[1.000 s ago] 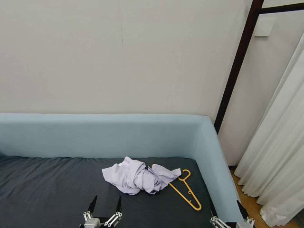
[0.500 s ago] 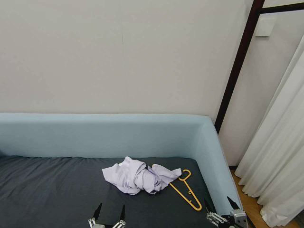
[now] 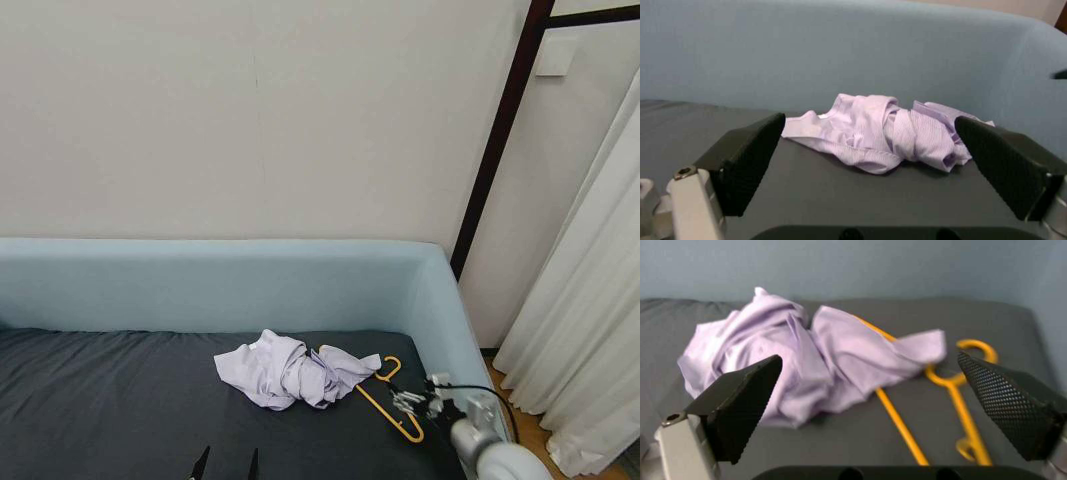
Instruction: Pick up the clothes from the sofa and hang them on the clothes hanger.
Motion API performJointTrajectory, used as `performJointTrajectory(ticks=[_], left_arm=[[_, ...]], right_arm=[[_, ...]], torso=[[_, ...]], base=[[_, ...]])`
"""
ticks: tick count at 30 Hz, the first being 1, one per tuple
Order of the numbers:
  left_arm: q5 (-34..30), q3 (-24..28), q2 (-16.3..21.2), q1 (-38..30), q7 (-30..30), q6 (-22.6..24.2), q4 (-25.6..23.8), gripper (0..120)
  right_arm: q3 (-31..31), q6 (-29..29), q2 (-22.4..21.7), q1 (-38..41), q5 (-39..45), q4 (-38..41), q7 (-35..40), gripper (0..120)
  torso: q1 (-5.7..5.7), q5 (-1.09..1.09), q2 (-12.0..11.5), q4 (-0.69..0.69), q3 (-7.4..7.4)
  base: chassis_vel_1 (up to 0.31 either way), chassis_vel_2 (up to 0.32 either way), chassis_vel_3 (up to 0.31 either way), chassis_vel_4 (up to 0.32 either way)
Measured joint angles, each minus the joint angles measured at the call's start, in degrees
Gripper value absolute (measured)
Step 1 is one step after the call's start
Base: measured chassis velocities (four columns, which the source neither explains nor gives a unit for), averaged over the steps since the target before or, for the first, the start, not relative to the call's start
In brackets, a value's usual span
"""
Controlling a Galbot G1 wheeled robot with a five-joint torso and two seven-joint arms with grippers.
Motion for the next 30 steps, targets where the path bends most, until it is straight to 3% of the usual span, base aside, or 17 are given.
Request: performJointTrajectory(ticks=[5,10,20,22,30], left_arm=[[-0.03,-0.35,-0.89,0.40,-0.26,-0.23,0.34,100],[-0.05,-0.49,-1.55,0.56,-0.34,-0.27,0.49,100],[-0.84,-1.94,-3.50,0.72,-0.45,-0.26,0.38,100],[-1.11,-2.22,-3.76,0.65,-0.47,-0.20,0.11,100],[-2.50,-3.52,-4.12,0.23,-0.64,0.15,-0.28,100]], right_arm=[[-6.04,-0.96,7.64,8.70,0.28,-10.52,0.02,100],[-8.34,-0.43,13.40,13.06,-1.68,-20.23,-2.00,100],[-8.43,3.38,19.90,14.23,-5.36,-32.06,-7.66,99],[-8.38,3.94,20.57,14.27,-5.69,-32.79,-8.29,96],[-8.27,4.93,24.61,15.42,-7.86,-37.74,-9.17,65]], torso=[[0.00,-0.02,0.00,0.01,0.00],[0.00,-0.03,0.00,-0.01,-0.01],[0.00,-0.02,0.00,-0.01,-0.01],[0.00,-0.02,0.00,-0.01,-0.01],[0.00,-0.02,0.01,-0.01,-0.02]], base=[[0.000,0.000,0.000,0.000],[0.000,0.000,0.000,0.000],[0.000,0.000,0.000,0.000],[0.000,0.000,0.000,0.000],[0.000,0.000,0.000,0.000]])
